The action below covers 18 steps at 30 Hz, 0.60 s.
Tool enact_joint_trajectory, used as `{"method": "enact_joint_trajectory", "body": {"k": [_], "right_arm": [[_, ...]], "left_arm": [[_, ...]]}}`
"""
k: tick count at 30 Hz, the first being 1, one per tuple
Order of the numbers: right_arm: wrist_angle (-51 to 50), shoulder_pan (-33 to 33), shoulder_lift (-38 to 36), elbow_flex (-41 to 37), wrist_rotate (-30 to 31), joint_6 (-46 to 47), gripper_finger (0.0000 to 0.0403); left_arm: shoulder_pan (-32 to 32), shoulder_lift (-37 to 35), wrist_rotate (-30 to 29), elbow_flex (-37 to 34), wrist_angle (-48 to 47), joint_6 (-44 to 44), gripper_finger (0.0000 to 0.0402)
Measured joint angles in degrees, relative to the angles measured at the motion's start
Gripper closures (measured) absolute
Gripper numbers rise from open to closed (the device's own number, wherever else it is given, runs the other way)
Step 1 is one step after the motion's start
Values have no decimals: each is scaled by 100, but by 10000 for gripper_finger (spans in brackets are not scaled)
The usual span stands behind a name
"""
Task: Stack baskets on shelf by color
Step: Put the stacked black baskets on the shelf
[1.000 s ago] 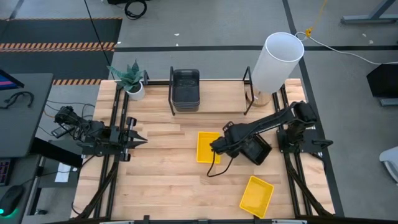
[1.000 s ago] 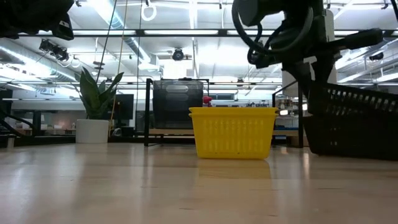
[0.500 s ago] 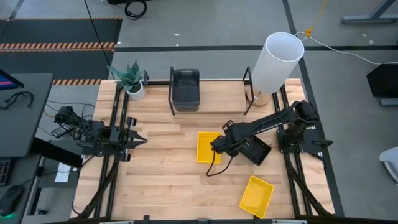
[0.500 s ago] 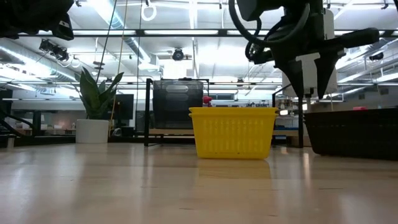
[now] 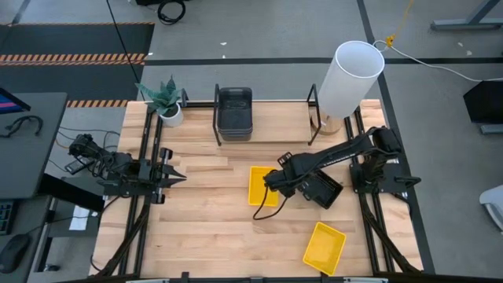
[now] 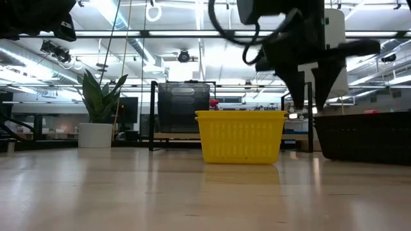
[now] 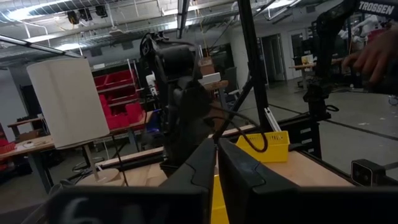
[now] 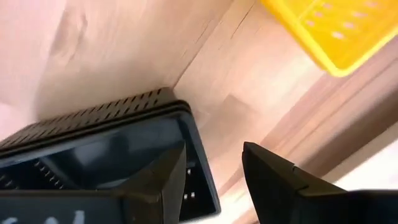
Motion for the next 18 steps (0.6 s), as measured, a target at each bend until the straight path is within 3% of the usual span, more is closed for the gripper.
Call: {"method": "enact_joint_trajectory", "body": {"k": [9,18], "right_arm": [[552,-221,13,-660,211,-508,240],[1403,-778,13,-686,2107,-123,240]], "left_arm": [[-1,0,1,1,0,0,367],[0,0,0,2,0,0,375]]}}
